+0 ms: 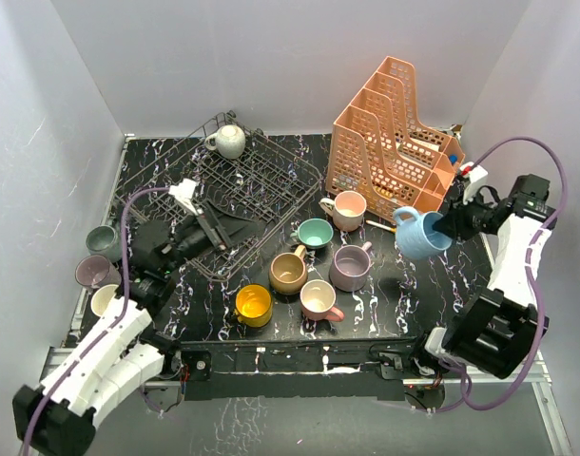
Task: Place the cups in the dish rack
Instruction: Pick up the cup at the center of the board.
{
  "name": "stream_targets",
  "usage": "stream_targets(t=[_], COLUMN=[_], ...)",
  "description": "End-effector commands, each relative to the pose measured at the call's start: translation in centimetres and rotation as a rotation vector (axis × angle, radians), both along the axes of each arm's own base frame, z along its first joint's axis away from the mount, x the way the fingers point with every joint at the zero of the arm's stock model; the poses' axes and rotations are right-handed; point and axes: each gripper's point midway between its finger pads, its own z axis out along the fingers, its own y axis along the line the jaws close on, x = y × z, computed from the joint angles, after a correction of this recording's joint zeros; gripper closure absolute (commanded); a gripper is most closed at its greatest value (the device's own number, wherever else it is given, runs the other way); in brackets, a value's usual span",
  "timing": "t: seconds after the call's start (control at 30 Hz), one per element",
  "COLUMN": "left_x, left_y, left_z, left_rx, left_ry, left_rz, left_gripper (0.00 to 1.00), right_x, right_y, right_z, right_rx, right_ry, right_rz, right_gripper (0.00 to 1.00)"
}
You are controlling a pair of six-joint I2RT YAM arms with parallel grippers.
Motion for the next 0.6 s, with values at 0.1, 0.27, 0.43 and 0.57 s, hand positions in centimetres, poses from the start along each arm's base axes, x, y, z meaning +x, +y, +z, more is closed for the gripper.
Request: stream_targets(t=[0.1,0.27,0.43,0.57], left_x=[-0.4,-0.8,-1.9,-2.6], left_y=[-5.7,-9.6,-12.7,-13.9], left_z=[1.7,3.0,4.1,4.6], left_rx=[-0.053,-0.185,-0.203,-0.246], left_ry=[-0.044,0.046,0.072,0.088], left_rz=[-0.080,-0.159,-0.248,-0.295], left_gripper=[0.04,0.07,0.07,0.06], right_x=[-0.3,1.2,2.7,2.6], right_y=[6.9,6.9,6.5,7.5], right_z=[6.7,9.6,13.7,17.0], right_rx=[0.128,-0.025,-0.240,-0.369], right_ry=[-0.210,-0.417,-0.701,-0.933], right_rz=[0.178,0.232,0.339,0.459], right_gripper=[0.92,0.92,0.92,0.92])
